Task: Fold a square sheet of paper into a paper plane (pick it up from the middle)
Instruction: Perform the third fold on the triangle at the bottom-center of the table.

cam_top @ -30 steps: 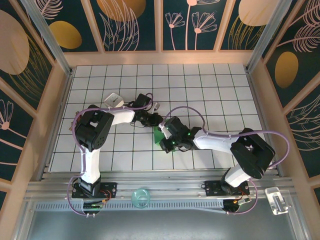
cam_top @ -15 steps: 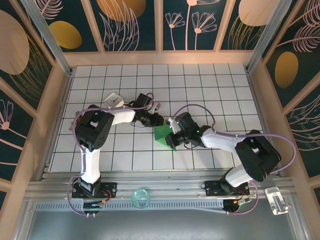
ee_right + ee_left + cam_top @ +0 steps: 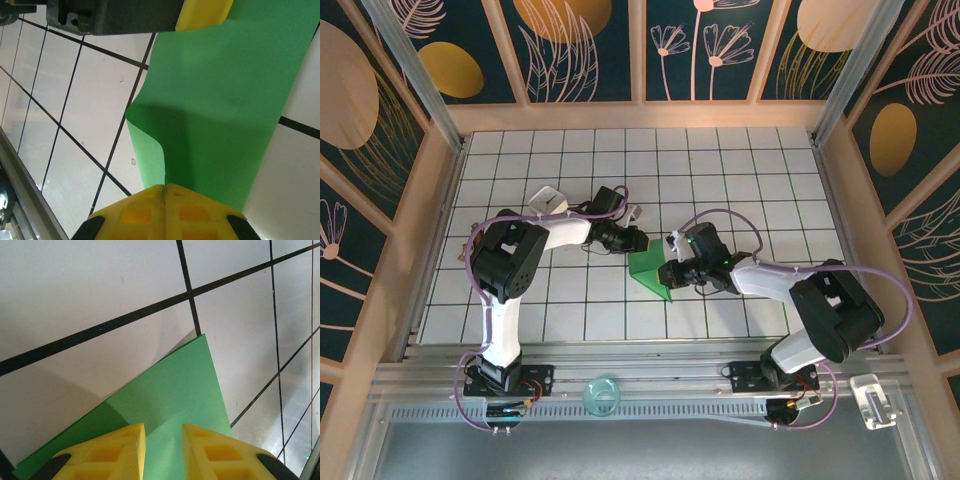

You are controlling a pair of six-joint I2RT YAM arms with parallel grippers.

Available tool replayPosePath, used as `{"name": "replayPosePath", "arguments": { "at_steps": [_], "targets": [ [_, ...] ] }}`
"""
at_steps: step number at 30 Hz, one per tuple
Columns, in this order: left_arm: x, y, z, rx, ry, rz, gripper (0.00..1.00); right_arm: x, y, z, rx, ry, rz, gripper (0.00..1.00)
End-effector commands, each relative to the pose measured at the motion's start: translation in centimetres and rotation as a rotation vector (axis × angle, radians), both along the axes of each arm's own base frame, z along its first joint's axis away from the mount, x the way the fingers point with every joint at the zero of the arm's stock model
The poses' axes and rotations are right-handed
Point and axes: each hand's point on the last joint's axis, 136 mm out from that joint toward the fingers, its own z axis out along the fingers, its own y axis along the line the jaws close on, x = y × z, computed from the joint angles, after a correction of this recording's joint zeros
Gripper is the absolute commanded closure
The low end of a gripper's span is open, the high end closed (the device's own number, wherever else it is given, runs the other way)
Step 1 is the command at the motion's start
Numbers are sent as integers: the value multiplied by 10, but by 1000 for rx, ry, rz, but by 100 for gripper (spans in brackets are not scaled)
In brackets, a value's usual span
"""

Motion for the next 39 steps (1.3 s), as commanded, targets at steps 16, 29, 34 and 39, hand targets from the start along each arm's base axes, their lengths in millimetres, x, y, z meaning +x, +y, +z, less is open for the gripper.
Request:
{"name": "replayPosePath", "arguments": {
  "at_steps": [16,29,34,39],
  "targets": [
    [-28,22,-54,155,120,-6,72,15,3,-18,-8,49,-18,100],
    [-27,22,-53,155,121,-7,72,19,-3,-25,-37,54,-25,100],
    [-27,22,-54,158,122,-6,72,16,-5,-26,-34,55,-29,100],
    [-28,23,-54,162,122,-6,71,13,-8,-30,-44,66,-35,100]
  ]
}}
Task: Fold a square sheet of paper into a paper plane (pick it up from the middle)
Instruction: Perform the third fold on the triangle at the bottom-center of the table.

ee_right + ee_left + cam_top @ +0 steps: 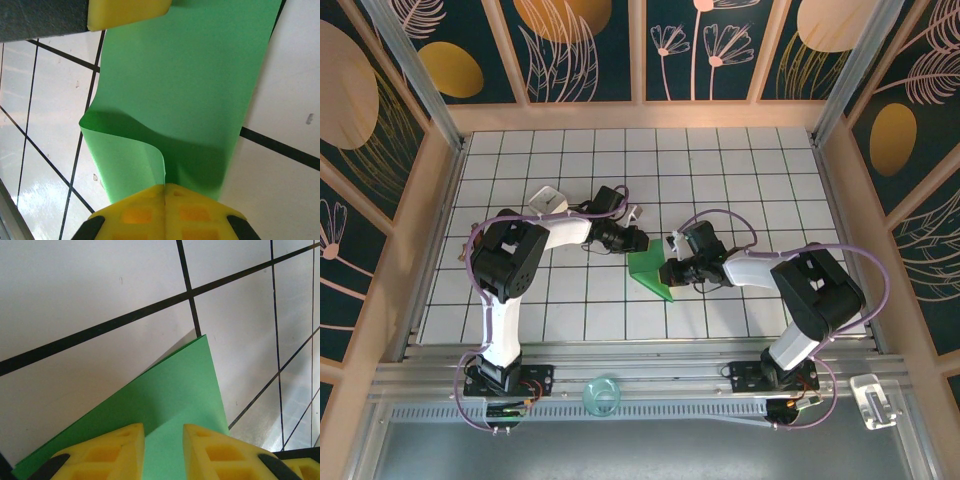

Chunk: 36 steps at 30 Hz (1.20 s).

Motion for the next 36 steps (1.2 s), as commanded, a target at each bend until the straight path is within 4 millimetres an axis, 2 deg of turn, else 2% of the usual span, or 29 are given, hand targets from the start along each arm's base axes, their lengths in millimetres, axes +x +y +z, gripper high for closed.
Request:
{"name": "replayPosePath", "arguments": {
  "at_steps": [1,10,27,36],
  "targets": [
    [-28,23,-54,157,117,-5,72,0,-4,-1,-1,-4,-10,100],
    [-27,24,-54,158,114,-3,71,-6,-8,-2,-4,5,-21,100],
    [-28,24,-55,158,119,-4,71,4,-3,0,-4,-11,-15,100],
    [-30,25,-56,159,122,-5,71,-2,-8,-7,-24,4,-15,100]
  ]
}}
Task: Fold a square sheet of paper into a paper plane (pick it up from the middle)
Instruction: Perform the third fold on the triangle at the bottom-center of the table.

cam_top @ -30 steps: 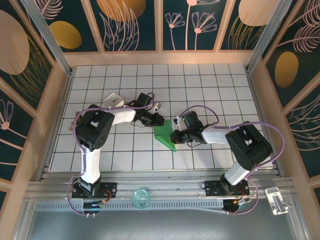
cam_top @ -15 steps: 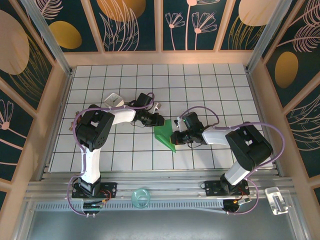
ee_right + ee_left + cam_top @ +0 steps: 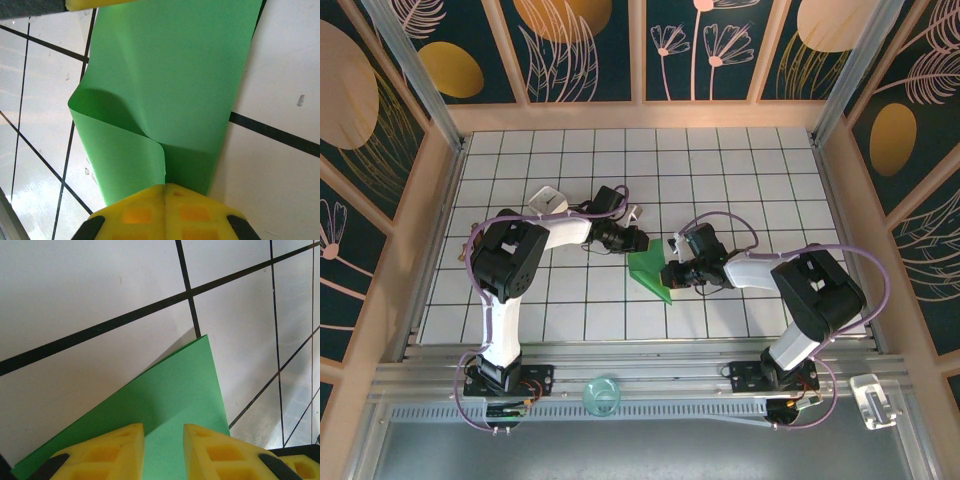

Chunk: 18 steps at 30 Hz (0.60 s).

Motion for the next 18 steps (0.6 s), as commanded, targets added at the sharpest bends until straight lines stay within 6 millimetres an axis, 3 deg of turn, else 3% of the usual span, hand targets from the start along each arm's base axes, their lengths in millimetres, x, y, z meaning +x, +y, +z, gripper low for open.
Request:
{"name": "replayPosePath", "arguments": {
  "at_steps": [1,11,18],
  "targets": [
    [-30,24,-56,158,122,-4,71,2,-4,-2,-13,-4,-9,100],
    [-25,21,-50,145,115,5,69,-9,-12,-13,-31,32,-33,100],
    [-11,8,-25,78,80,25,65,-14,-18,-22,-60,53,-55,100]
  ]
}}
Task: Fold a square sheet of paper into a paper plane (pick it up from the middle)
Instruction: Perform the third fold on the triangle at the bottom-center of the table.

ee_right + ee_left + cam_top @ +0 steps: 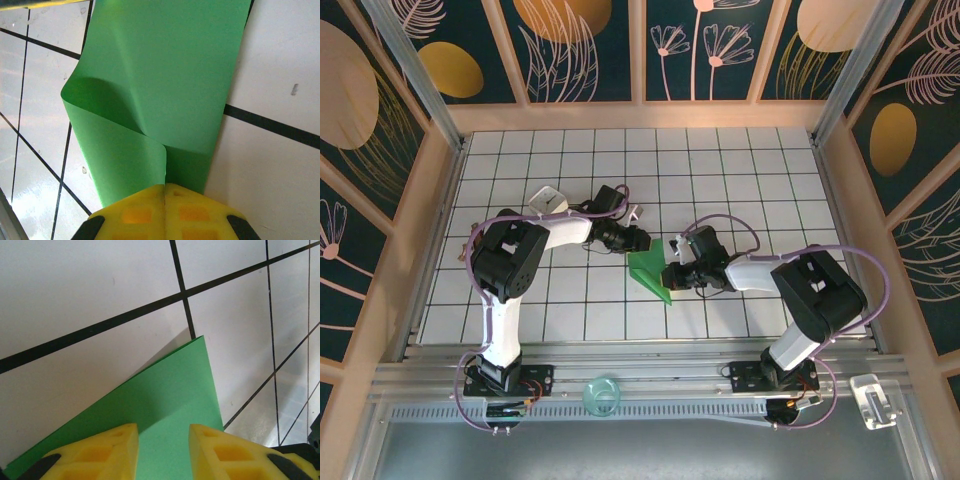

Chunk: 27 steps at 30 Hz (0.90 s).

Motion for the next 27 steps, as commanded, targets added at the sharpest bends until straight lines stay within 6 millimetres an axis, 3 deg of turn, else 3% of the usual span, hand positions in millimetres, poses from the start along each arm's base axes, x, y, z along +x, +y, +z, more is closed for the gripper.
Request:
{"name": "replayPosePath", "arguments": {
  "at_steps": [1,11,18,20,23,27],
  "targets": [
    [-10,9,-26,80,69,22,64,-11,-16,-18,-73,51,-37,100],
    [6,-3,10,21,13,34,55,-12,-17,-24,-95,63,-35,100],
    [13,7,44,18,-90,109,53,-14,-21,-30,-117,79,-42,100],
    [8,18,54,8,-123,168,56,-14,-21,-31,-119,82,-45,100],
    [-18,26,70,-33,-159,230,76,-15,-22,-33,-123,89,-50,100],
    [-66,9,77,-134,-127,240,96,-16,-23,-35,-130,97,-51,100]
  ]
}}
